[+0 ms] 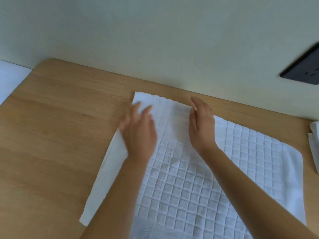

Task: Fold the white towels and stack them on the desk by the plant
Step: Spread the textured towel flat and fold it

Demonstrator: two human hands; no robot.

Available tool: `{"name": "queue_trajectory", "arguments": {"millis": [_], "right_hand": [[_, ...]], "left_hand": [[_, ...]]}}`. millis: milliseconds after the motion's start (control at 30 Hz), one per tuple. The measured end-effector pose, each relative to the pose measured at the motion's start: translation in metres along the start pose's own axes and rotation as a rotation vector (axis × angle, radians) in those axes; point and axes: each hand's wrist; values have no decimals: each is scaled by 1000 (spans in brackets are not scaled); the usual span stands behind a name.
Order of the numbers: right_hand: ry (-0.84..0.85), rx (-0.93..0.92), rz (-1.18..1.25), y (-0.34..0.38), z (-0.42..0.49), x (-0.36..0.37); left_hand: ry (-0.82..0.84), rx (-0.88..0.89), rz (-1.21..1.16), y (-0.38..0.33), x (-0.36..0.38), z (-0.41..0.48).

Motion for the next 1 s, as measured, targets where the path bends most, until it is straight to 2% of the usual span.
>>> {"name": "queue_trajectory", "arguments": {"millis": [67,100,133,200,267,333,500,700,767,833,933,1000], "right_hand": [[25,84,142,-6,-24,-8],[47,114,171,-10,-31,-10],[74,125,148,-15,-36,-10],[164,84,-93,-25,-39,-10],[263,59,-369,-30,-38,-9],[307,107,-480,-28,-37,-9],[346,160,-556,-27,-34,-8],[384,171,-540,-26,-31,-11],[386,172,-500,-24,-33,-15],[330,222,-339,-18,-42,-23],[125,285,-26,5,-74,-36],[48,255,69,25,-102,-40]], "left_hand": [[254,234,-30,-31,14,-4],[377,293,-3,-43,22,-6],[471,308,52,-48,31,-8],[542,298,221,-48,47,-9],[544,290,309,-44,53,-7],[541,271,324,-41,50,-2],[551,153,327,-16,36,17],[529,27,337,34,17,34],[519,-36,355,37,10,35],[482,-58,398,24,4,26],[410,124,198,-24,-1,-14],[501,264,44,-59,1,-53]]}}
Point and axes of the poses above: each hand's wrist, its own z-axis towards the middle knuckle, its own x-axis out of the palm, y = z × x, and after that the axes turned 9 degrees about y, right-handed
